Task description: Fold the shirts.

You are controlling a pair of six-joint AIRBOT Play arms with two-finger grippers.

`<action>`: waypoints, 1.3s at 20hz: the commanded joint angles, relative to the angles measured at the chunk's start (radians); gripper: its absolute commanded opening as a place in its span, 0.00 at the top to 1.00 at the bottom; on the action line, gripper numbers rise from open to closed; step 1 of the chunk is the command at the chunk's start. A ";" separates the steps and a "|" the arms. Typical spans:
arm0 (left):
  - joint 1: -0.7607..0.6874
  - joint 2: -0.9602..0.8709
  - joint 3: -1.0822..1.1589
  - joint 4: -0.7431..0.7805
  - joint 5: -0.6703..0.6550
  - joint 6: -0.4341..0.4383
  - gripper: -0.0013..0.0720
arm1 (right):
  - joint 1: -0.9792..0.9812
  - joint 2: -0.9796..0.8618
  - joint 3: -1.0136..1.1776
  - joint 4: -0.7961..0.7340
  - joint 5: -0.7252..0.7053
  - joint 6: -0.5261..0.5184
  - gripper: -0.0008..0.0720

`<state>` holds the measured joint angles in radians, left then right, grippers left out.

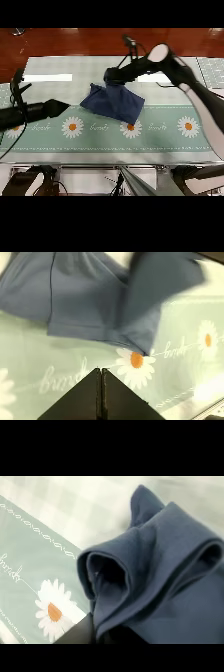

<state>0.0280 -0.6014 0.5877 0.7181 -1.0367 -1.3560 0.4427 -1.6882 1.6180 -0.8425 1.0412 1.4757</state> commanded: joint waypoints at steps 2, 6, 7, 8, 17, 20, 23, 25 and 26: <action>0.013 0.155 -0.159 -0.045 0.045 -0.036 0.95 | 0.073 -0.227 0.158 0.093 0.012 0.072 0.11; 0.014 0.135 -0.169 -0.045 0.116 -0.037 0.95 | 0.000 -0.182 0.159 0.106 0.227 0.020 0.12; 0.014 0.134 -0.169 -0.045 0.135 -0.036 0.95 | -0.047 -0.146 0.159 0.082 0.297 0.019 0.12; 0.014 0.134 -0.169 -0.045 0.147 -0.036 0.95 | -0.103 -0.092 0.159 0.031 0.365 0.013 0.12; 0.015 0.134 -0.169 -0.045 0.151 -0.032 0.95 | -0.450 0.749 -0.752 -0.448 -0.038 0.279 0.13; 0.015 0.134 -0.169 -0.045 0.169 -0.033 0.95 | -0.450 0.809 -1.056 -0.202 -0.267 0.343 0.13; 0.015 0.134 -0.169 -0.046 0.181 -0.036 0.95 | -0.450 0.676 -1.096 0.140 -0.296 0.119 0.13; 0.015 0.134 -0.169 -0.045 0.181 -0.036 0.95 | -0.450 0.545 -1.073 0.348 -0.265 -0.040 0.13; 0.015 0.134 -0.169 -0.046 0.181 -0.037 0.95 | -0.445 0.483 -1.054 0.407 -0.233 -0.090 0.13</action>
<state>0.0425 -0.4683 0.4191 0.6727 -0.8623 -1.3907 -0.0021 -1.0836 0.5873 -0.7269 0.8116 1.5681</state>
